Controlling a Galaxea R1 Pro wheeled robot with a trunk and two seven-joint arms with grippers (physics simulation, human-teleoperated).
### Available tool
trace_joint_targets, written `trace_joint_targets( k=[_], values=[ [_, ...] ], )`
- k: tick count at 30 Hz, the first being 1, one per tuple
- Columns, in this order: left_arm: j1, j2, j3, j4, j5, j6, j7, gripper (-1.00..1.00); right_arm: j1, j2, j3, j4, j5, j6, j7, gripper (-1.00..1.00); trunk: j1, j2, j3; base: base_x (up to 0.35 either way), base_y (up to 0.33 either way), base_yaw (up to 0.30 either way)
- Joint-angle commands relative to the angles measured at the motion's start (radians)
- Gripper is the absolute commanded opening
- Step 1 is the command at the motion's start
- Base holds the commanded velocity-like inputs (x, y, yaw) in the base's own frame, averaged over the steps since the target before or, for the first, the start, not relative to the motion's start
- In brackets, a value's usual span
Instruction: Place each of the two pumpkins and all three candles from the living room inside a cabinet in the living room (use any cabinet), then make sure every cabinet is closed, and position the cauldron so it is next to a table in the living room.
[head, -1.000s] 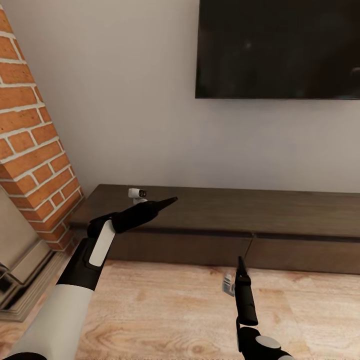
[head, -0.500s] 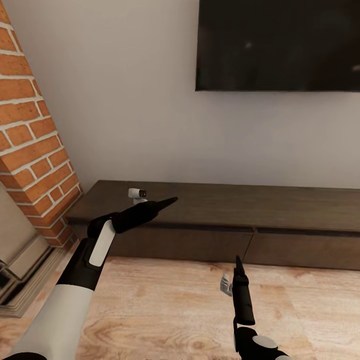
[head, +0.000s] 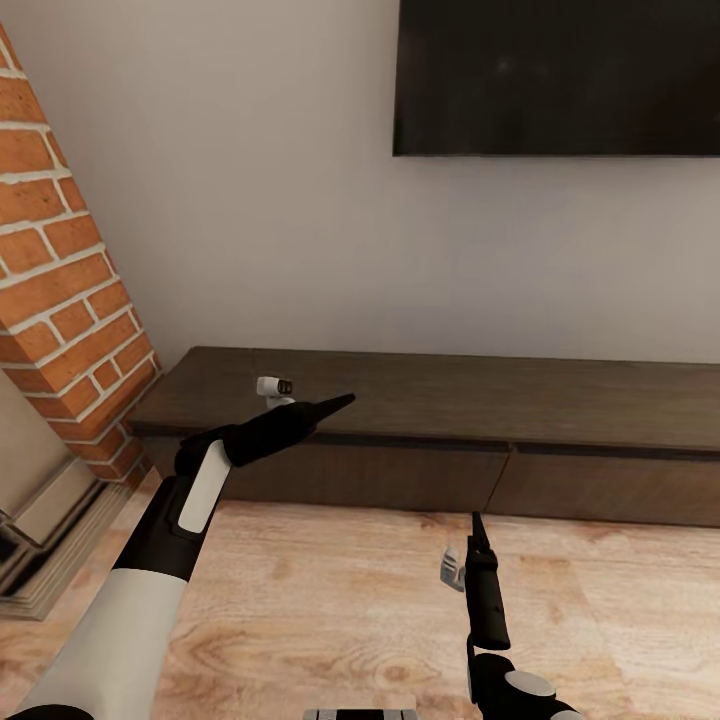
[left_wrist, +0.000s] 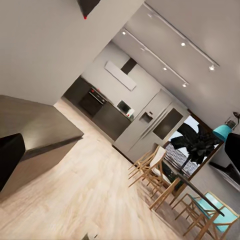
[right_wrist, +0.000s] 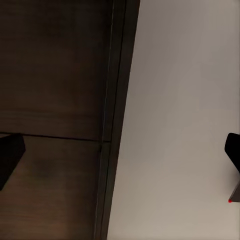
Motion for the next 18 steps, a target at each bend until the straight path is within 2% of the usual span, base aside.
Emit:
trace_joint_targets(
  k=[1, 11, 18],
  values=[
    [0.000, 0.000, 0.000, 0.000, 0.000, 0.000, 0.000, 1.00, 0.000, 0.000, 0.000, 0.000, 0.000, -0.002, 0.000, 1.00, 0.000, 0.000, 0.000, 0.000, 0.000, 0.000],
    [0.000, 0.002, 0.001, 0.000, 0.000, 0.000, 0.000, 1.00, 0.000, 0.000, 0.001, 0.000, 0.001, -0.004, 0.000, 1.00, 0.000, 0.000, 0.000, 0.006, 0.000, 0.000],
    [0.000, 0.001, 0.001, 0.000, 0.000, 0.000, 0.000, 1.00, 0.000, 0.000, 0.002, 0.003, 0.001, -0.003, 0.000, 1.00, 0.000, 0.000, 0.000, 0.270, 0.000, 0.000]
  ],
)
